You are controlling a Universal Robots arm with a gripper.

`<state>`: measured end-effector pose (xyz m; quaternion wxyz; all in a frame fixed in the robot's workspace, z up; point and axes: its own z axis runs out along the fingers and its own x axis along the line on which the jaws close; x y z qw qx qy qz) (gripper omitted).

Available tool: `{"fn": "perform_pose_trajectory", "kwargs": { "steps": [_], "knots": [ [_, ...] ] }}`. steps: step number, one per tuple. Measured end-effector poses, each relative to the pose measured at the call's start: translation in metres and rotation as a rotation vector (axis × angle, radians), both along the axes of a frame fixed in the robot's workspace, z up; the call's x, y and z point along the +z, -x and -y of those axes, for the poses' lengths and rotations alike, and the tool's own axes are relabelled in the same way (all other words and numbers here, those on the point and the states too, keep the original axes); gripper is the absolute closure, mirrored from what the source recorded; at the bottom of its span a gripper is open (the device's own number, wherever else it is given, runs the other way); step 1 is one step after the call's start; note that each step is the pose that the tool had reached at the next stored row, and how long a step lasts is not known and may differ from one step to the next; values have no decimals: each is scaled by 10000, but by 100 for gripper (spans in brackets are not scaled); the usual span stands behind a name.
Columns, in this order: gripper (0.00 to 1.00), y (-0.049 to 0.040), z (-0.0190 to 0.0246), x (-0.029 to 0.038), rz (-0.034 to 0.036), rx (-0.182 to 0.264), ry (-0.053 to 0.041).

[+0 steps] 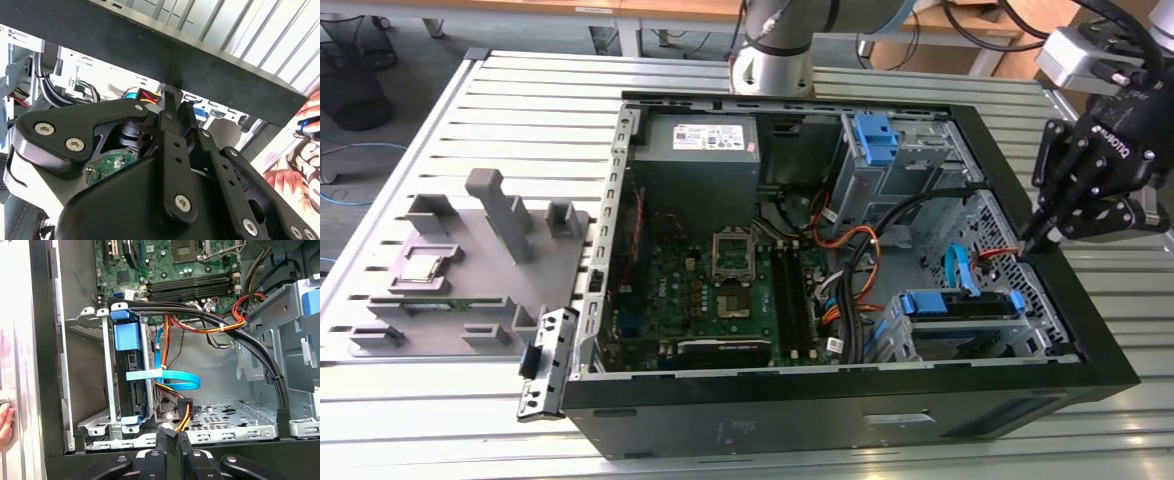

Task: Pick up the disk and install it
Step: 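Insert the second disk wire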

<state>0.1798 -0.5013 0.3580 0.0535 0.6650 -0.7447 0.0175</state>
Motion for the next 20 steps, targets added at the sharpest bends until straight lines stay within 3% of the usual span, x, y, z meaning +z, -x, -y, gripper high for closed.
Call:
{"fn": "perform_pose_trajectory", "kwargs": {
  "steps": [3,5,11,15,20],
  "knots": [
    [76,-25,-3,-12,-133,0,162],
    [76,-47,-4,-19,-264,0,262],
    [76,-102,-7,-40,-807,5,489],
    [76,-137,-13,-52,-1127,11,543],
    [76,-143,-13,-64,-1167,13,540]
  ]
}}
